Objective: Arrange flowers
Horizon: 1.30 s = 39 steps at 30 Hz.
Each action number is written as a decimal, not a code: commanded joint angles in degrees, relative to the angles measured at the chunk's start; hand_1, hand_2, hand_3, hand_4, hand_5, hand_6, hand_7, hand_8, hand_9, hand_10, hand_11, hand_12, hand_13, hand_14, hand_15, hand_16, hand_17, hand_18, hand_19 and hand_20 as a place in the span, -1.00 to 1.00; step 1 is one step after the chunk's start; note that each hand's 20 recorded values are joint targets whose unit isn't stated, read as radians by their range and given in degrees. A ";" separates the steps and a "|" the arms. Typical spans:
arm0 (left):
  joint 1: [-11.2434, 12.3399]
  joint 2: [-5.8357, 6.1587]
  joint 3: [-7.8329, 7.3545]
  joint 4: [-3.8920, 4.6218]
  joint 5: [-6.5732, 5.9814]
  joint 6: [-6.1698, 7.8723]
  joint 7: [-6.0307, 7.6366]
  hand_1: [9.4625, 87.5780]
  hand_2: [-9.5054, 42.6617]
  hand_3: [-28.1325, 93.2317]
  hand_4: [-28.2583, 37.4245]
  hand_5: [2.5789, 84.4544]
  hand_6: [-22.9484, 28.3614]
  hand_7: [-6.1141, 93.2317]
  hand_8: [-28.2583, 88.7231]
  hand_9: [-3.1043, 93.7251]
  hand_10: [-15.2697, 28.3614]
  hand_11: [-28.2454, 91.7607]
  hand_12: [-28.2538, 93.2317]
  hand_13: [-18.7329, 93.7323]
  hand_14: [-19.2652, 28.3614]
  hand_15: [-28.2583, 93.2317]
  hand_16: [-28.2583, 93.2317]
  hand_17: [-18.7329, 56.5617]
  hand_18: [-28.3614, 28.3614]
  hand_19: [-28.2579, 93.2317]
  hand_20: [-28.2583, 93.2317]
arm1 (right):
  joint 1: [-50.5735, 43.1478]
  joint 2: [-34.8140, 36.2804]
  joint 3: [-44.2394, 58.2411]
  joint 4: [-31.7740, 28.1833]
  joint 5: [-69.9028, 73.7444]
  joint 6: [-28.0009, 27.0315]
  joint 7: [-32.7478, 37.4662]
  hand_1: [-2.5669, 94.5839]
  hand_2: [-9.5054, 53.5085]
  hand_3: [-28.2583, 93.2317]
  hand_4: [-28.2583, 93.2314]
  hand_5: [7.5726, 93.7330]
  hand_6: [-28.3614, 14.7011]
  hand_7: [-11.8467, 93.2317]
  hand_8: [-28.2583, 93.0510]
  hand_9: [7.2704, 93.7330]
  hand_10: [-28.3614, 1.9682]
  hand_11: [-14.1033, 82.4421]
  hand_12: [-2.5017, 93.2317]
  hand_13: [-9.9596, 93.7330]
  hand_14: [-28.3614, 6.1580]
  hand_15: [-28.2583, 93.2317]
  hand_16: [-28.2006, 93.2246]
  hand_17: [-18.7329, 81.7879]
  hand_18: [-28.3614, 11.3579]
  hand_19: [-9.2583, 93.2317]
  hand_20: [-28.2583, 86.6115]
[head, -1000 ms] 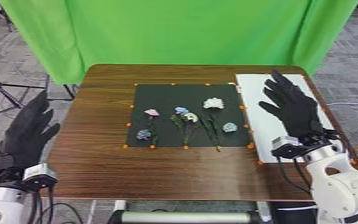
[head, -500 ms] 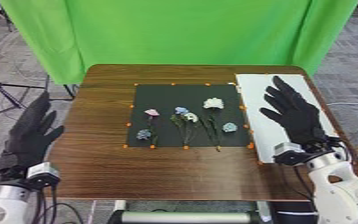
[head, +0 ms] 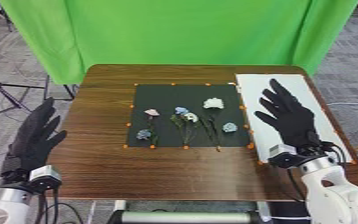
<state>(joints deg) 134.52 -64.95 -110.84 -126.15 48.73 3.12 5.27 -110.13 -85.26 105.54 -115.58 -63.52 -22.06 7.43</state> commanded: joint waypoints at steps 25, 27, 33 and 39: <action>-5.16 -0.71 2.14 0.96 -0.43 -5.86 -1.34 -0.72 -0.87 0.55 -1.00 -0.68 -0.11 -0.55 -0.65 -0.67 0.01 -0.54 -0.09 -0.53 0.28 -0.51 -0.37 -0.93 0.76 0.02 -0.48 | 1.64 2.69 -2.04 -0.78 3.83 4.41 -0.36 -0.76 -0.70 0.75 -0.95 -0.67 0.23 -0.63 -0.64 -0.64 0.08 -0.75 -0.46 -0.50 -0.10 -0.68 0.06 -0.75 -0.51 -0.32 -0.27; -6.31 0.26 2.33 0.97 0.38 -6.07 -0.72 -0.71 -0.86 0.55 -1.00 -0.67 -0.11 -0.55 -0.65 -0.66 0.02 -0.53 -0.09 -0.52 0.27 -0.50 -0.37 -0.91 0.72 0.02 -0.48 | 1.25 2.20 -2.25 -1.00 2.93 5.10 -1.11 -0.76 -0.71 0.76 -0.95 -0.66 0.22 -0.62 -0.64 -0.63 0.07 -0.75 -0.46 -0.49 -0.11 -0.68 0.05 -0.74 -0.52 -0.31 -0.27; -4.55 -0.14 2.93 -0.03 0.98 -3.49 -0.30 -0.71 -0.84 0.57 -1.00 -0.64 -0.11 -0.52 -0.67 -0.65 0.02 -0.48 -0.14 -0.51 0.24 -0.47 -0.39 -0.88 0.67 0.01 -0.46 | 0.02 1.74 -2.15 -1.41 0.74 3.54 1.33 -0.74 -0.71 0.76 -0.94 -0.66 0.22 -0.61 -0.65 -0.62 0.07 -0.74 -0.45 -0.48 -0.06 -0.65 0.05 -0.72 -0.56 -0.29 -0.25; -4.93 2.34 2.07 0.61 2.72 -3.55 -0.17 -0.69 -0.83 0.57 -1.00 -0.63 -0.11 -0.53 -0.67 -0.64 0.03 -0.47 -0.17 -0.51 0.23 -0.46 -0.39 -0.88 0.65 0.00 -0.46 | -0.29 4.85 -1.58 -2.05 0.49 2.37 1.32 -0.71 -0.70 0.76 -0.94 -0.67 0.20 -0.62 -0.65 -0.63 0.07 -0.74 -0.45 -0.50 -0.03 -0.65 0.07 -0.73 -0.55 -0.29 -0.24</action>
<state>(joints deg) 128.50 -64.23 -108.14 -125.77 49.81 -1.32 4.90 -109.04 -82.88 103.48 -116.63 -62.18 -18.36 8.26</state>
